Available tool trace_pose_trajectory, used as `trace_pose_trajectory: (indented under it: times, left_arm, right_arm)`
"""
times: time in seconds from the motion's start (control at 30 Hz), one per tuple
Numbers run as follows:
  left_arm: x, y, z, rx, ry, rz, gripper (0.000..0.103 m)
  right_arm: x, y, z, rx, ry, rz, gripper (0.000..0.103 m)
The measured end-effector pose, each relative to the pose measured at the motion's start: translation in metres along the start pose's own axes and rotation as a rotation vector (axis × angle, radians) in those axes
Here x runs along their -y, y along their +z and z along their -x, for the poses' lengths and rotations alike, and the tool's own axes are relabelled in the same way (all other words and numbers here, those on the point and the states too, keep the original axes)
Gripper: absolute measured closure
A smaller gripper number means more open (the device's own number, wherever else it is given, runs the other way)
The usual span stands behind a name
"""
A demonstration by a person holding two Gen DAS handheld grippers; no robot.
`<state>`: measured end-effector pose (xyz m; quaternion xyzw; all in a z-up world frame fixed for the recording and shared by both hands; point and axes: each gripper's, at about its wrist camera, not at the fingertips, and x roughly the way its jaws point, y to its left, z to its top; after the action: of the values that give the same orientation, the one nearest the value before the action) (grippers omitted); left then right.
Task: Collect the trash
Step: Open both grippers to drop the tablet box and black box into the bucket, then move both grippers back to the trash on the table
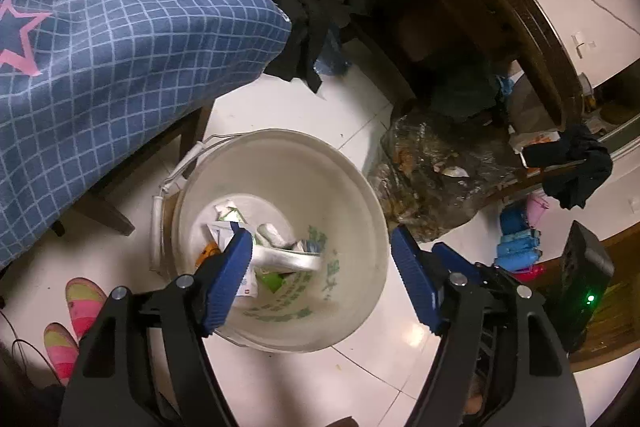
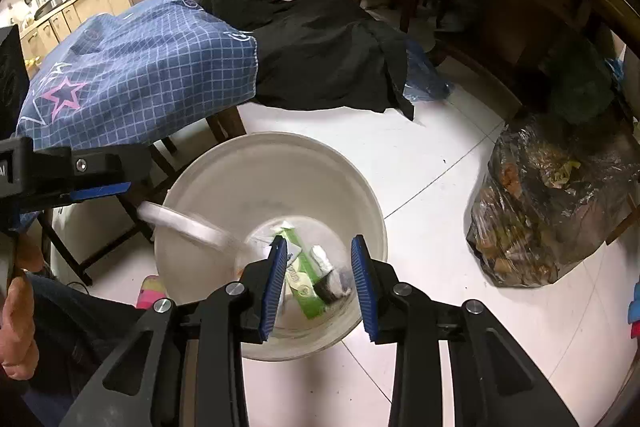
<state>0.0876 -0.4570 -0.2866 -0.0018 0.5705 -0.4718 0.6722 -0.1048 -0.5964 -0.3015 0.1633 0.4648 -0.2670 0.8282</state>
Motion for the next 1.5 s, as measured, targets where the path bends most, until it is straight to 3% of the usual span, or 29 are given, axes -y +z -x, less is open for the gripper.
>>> trace_pose_trajectory:
  times: [0.2, 0.47, 0.6, 0.7, 0.83, 0.87, 1.0, 1.13, 1.37, 1.5]
  left_arm:
    - [0.002, 0.0, 0.0, -0.004, 0.02, -0.014, 0.034]
    - [0.012, -0.002, 0.005, -0.001, 0.043, -0.063, 0.029]
    - [0.034, -0.002, 0.03, 0.115, 0.177, -0.237, 0.028]
    - [0.049, -0.003, 0.066, 0.275, 0.344, -0.407, 0.024]
    - [0.046, 0.0, 0.115, 0.432, 0.502, -0.51, 0.022]
    - [0.039, 0.003, 0.133, 0.475, 0.557, -0.523, 0.022]
    - [0.0, 0.017, 0.194, 0.549, 0.657, -0.458, 0.021]
    - [-0.063, 0.035, 0.259, 0.573, 0.706, -0.32, 0.021]
    - [-0.208, 0.05, 0.353, 0.509, 0.807, -0.134, 0.02]
    - [-0.297, 0.063, 0.393, 0.449, 0.823, -0.022, 0.02]
  right_arm:
    - [0.0, 0.001, 0.001, 0.002, -0.002, 0.005, 0.069]
    - [0.003, 0.004, 0.014, 0.043, -0.023, -0.003, 0.052]
    - [0.001, 0.013, 0.04, 0.142, -0.05, 0.003, 0.035]
    - [-0.006, 0.021, 0.067, 0.247, -0.051, 0.016, 0.029]
    - [-0.027, 0.038, 0.106, 0.402, -0.014, 0.031, 0.022]
    - [-0.034, 0.042, 0.114, 0.435, 0.001, 0.04, 0.02]
    - [-0.074, 0.06, 0.137, 0.511, 0.099, 0.099, 0.017]
    - [-0.131, 0.08, 0.145, 0.522, 0.23, 0.199, 0.012]
    - [-0.227, 0.101, 0.14, 0.446, 0.436, 0.312, 0.01]
    - [-0.276, 0.104, 0.132, 0.401, 0.491, 0.347, 0.01]
